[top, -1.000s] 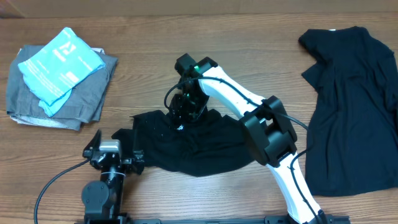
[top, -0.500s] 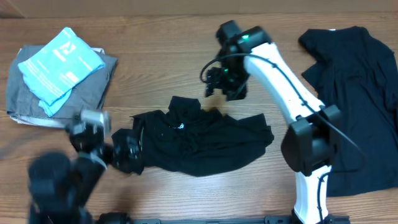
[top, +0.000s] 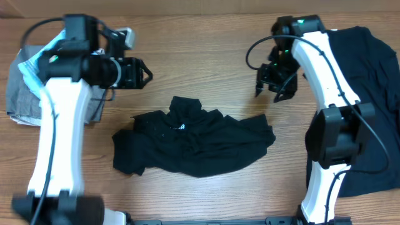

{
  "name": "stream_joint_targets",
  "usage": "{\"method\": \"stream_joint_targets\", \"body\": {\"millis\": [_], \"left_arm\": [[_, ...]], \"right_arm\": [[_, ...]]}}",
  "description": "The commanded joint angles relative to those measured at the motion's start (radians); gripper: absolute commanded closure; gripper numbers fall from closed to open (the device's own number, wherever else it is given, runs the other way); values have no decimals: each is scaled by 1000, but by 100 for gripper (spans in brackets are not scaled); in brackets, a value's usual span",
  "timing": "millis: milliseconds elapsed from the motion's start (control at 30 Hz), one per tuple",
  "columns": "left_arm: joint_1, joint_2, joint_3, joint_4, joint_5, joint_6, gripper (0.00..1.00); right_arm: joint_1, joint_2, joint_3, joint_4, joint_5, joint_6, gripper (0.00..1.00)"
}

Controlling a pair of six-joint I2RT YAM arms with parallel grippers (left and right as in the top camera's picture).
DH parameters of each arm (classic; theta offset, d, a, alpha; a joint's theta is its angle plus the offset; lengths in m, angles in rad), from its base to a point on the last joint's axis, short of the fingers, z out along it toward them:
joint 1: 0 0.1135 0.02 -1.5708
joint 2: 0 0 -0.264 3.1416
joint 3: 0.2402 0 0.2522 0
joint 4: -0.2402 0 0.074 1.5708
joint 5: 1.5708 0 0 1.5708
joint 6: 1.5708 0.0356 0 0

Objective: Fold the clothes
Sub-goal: 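Raise both grippers and lower them over the center black shirt's edges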

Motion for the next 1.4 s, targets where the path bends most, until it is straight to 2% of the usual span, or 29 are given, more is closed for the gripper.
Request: {"method": "stream_joint_targets", "body": {"millis": [0,100,167,300,467,600,700,1000,1100,1200,1267,1300,1367], "left_arm": [[-73,126,21,-40,-24,19,60],[-142,234,21,-47,-100,19,67],[-183,291,21,-27,-129,19,67],[-230,379,21,28,-261,-16,60],[-233,439,21,97,-275,-14,51],[-234,477,21,155,-354,-14,46],[-238,496,21,166,-354,-14,43],[-253,579,20,180,-350,-15,43],[-253,605,20,186,-313,-14,39],[-254,628,20,192,-298,-14,39],[-254,643,20,193,-298,-14,44],[-254,649,20,192,-298,-14,51],[-254,655,20,187,-298,-14,79]], "right_arm": [[-18,-14,-3,-3,6,-51,37],[-28,-14,-10,-3,7,-51,37],[-29,-14,-10,0,7,-51,37],[-29,-14,-10,5,6,-51,37],[-29,-14,-10,6,6,-51,37],[-29,-14,-10,13,6,-51,37],[-29,-14,-10,12,6,-51,37],[-29,-14,-10,16,6,-51,37],[-29,-14,-10,19,6,-51,36],[-29,-14,-10,21,6,-51,37],[-29,-14,-10,21,6,-51,36],[-29,-14,-10,21,6,-51,37],[-29,-14,-10,21,6,-51,37]]}}
